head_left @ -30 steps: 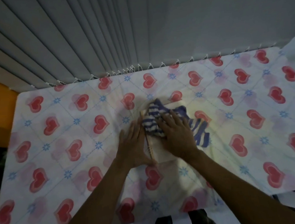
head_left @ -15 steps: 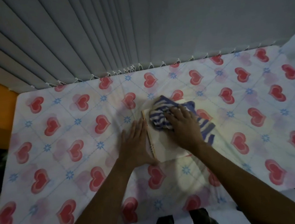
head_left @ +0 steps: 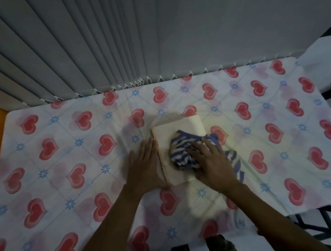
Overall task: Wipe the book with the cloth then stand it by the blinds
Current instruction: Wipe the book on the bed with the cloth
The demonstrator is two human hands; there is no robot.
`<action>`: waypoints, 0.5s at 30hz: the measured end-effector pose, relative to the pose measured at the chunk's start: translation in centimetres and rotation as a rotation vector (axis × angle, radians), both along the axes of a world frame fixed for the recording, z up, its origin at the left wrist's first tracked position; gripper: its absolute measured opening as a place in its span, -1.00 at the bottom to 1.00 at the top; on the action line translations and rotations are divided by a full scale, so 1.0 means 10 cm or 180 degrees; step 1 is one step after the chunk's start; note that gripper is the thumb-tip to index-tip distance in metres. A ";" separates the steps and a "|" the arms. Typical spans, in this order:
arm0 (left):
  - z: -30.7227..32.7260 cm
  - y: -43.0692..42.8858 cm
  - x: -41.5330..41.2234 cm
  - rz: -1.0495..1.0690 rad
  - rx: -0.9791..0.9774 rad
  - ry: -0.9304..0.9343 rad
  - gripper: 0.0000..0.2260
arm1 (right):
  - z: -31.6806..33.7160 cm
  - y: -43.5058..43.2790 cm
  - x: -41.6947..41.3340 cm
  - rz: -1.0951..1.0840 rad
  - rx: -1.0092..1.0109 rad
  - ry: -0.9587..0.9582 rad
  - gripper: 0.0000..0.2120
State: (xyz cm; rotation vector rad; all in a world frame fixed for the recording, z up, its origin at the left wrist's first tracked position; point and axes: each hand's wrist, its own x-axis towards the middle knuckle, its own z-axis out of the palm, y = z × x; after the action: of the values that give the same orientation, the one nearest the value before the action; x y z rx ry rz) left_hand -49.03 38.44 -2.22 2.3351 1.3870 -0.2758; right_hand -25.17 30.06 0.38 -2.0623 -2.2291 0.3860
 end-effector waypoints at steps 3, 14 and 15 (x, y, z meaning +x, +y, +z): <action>-0.01 0.00 0.00 -0.0003 -0.0010 0.0026 0.44 | 0.02 0.32 -0.19 -0.0304 -0.0142 -0.0106 -0.44; -0.06 0.00 -0.02 -0.0038 0.0126 -0.0197 0.38 | -0.03 -0.28 -0.18 0.0353 0.0129 0.0202 -0.47; -0.06 0.00 -0.02 -0.0042 0.0098 -0.0137 0.40 | -0.02 -0.17 -0.09 0.0194 0.0049 0.0129 -0.46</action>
State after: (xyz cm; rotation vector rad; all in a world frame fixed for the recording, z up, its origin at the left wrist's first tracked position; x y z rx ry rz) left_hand -49.24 38.43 -2.79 2.3618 1.3654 -0.2082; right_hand -26.03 28.35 0.19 -1.9648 -2.2685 0.4100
